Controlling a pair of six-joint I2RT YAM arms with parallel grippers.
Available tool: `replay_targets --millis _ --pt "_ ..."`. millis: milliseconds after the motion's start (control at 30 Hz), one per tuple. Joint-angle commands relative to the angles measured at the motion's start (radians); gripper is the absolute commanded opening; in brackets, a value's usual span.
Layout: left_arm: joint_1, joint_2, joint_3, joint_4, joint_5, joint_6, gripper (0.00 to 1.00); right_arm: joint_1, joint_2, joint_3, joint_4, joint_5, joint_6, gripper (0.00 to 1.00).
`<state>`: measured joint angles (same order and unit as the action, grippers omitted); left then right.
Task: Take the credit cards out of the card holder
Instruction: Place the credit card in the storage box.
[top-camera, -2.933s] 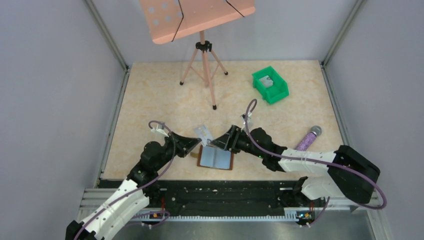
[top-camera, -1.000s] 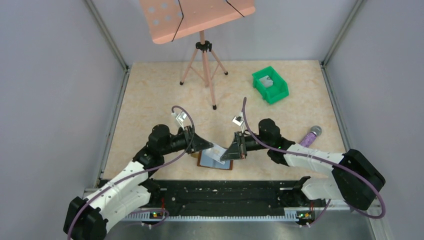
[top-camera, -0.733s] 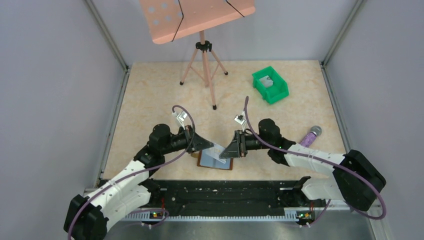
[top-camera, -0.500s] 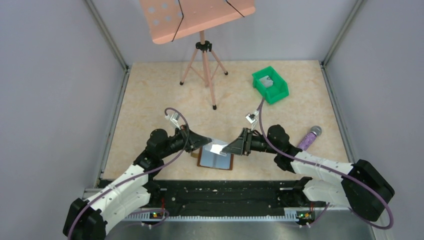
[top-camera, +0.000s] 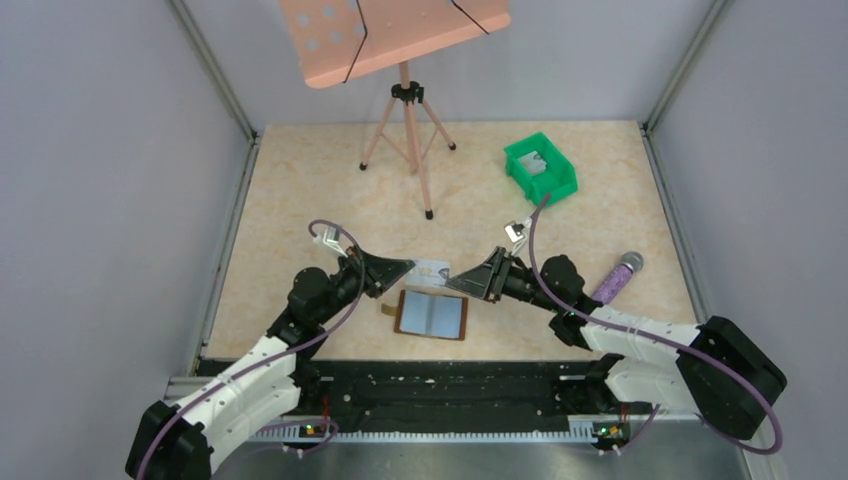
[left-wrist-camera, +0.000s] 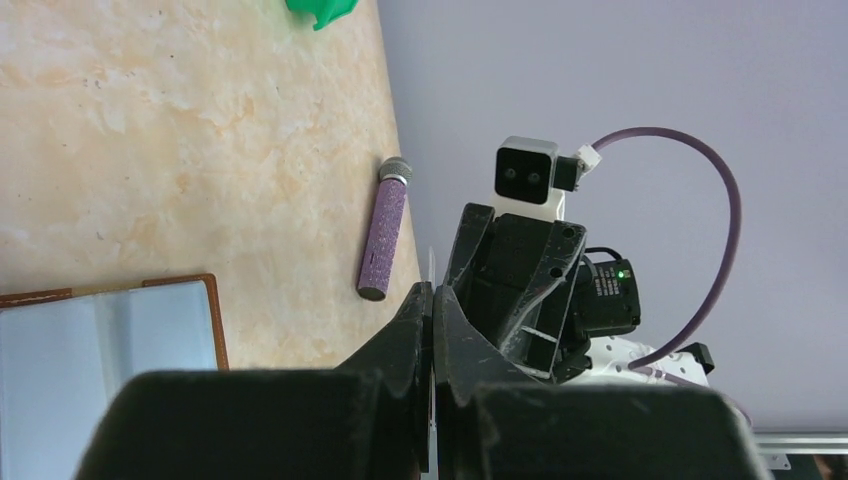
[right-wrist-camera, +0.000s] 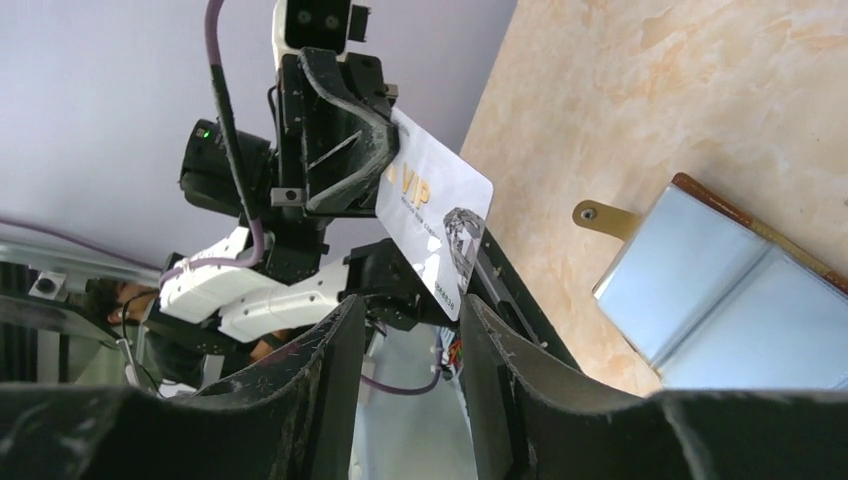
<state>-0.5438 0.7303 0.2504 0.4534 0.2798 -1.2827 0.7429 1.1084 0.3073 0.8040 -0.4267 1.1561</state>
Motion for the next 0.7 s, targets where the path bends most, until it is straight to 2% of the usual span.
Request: replay_targets --millis 0,267,333,433,567,633,667 --pt "-0.001 -0.007 -0.021 0.102 -0.019 -0.026 0.00 -0.007 0.059 0.006 0.111 0.028 0.028 0.40" --pt "-0.002 -0.038 -0.048 0.102 -0.033 -0.036 0.00 0.011 0.138 0.004 0.221 0.028 0.065 0.30" --pt "-0.003 -0.040 -0.049 0.100 -0.028 -0.034 0.00 0.013 0.148 0.002 0.232 0.029 0.063 0.21" --pt "-0.003 -0.043 -0.054 0.091 -0.029 -0.033 0.00 0.015 0.155 -0.007 0.268 0.035 0.069 0.02" --pt "-0.003 -0.062 -0.056 0.058 -0.045 -0.021 0.00 0.014 0.154 -0.019 0.293 0.045 0.078 0.00" --pt "-0.003 -0.069 -0.041 0.013 -0.035 0.006 0.10 0.010 0.142 -0.014 0.267 0.045 0.071 0.00" --pt "-0.002 -0.069 -0.026 -0.012 -0.021 0.029 0.19 0.000 0.131 -0.007 0.242 0.039 0.061 0.00"
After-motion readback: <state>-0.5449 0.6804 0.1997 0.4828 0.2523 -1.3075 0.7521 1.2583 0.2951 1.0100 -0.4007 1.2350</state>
